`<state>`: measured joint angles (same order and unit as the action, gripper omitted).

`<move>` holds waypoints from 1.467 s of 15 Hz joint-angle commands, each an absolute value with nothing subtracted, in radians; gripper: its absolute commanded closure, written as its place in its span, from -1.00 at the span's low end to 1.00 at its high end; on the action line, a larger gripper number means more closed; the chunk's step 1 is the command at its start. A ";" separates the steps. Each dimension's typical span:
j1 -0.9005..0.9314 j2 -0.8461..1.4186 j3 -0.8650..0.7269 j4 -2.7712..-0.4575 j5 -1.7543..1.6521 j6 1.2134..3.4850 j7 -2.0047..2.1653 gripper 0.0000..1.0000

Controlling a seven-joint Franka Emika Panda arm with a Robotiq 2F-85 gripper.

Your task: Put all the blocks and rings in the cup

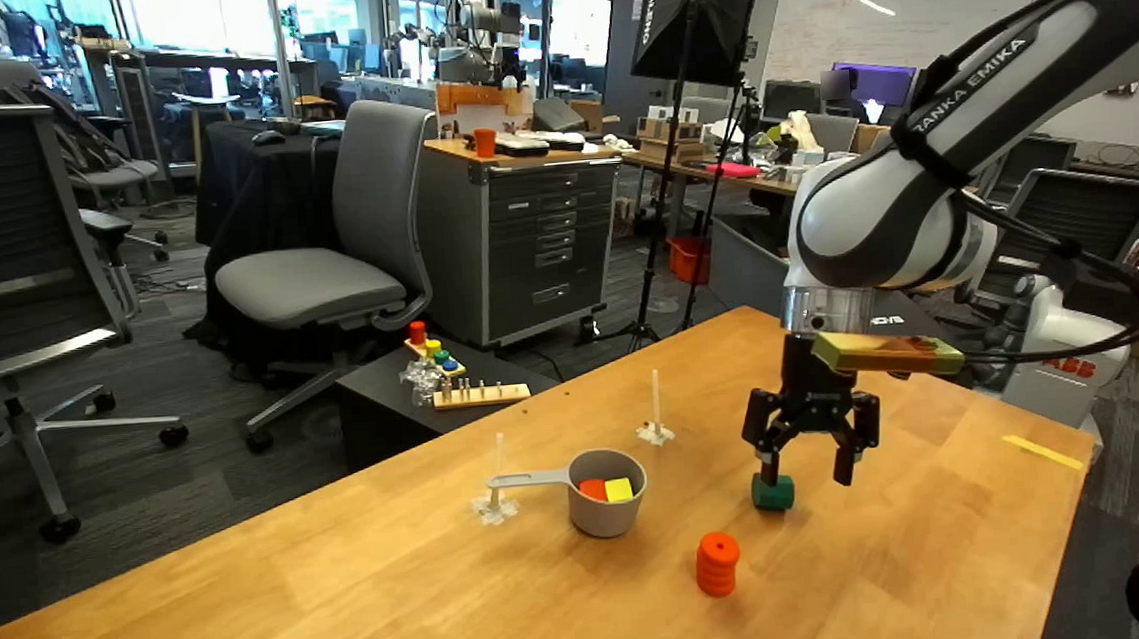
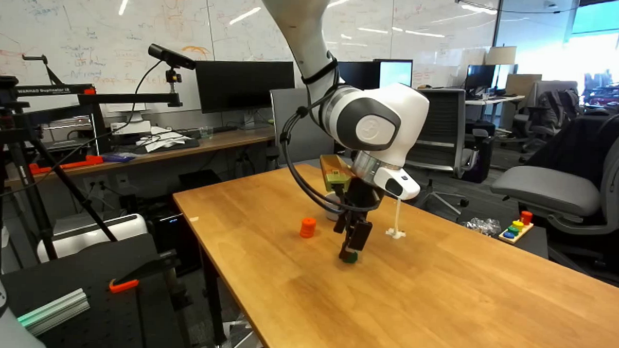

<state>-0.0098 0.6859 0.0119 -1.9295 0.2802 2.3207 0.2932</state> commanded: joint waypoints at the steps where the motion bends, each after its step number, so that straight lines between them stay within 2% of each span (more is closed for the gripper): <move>1: -0.014 0.709 0.025 -1.876 0.295 2.340 0.255 -1.00; 13: -0.027 0.789 0.028 -1.815 0.322 2.303 0.272 -1.00; 14: -0.026 0.795 0.028 -1.812 0.321 2.305 0.272 -0.95; 15: -0.023 0.799 0.026 -1.810 0.317 2.308 0.273 -0.47; 17: -0.022 0.805 0.025 -1.807 0.315 2.311 0.273 -0.39; 22: -0.017 0.806 0.020 -1.804 0.308 2.311 0.277 0.41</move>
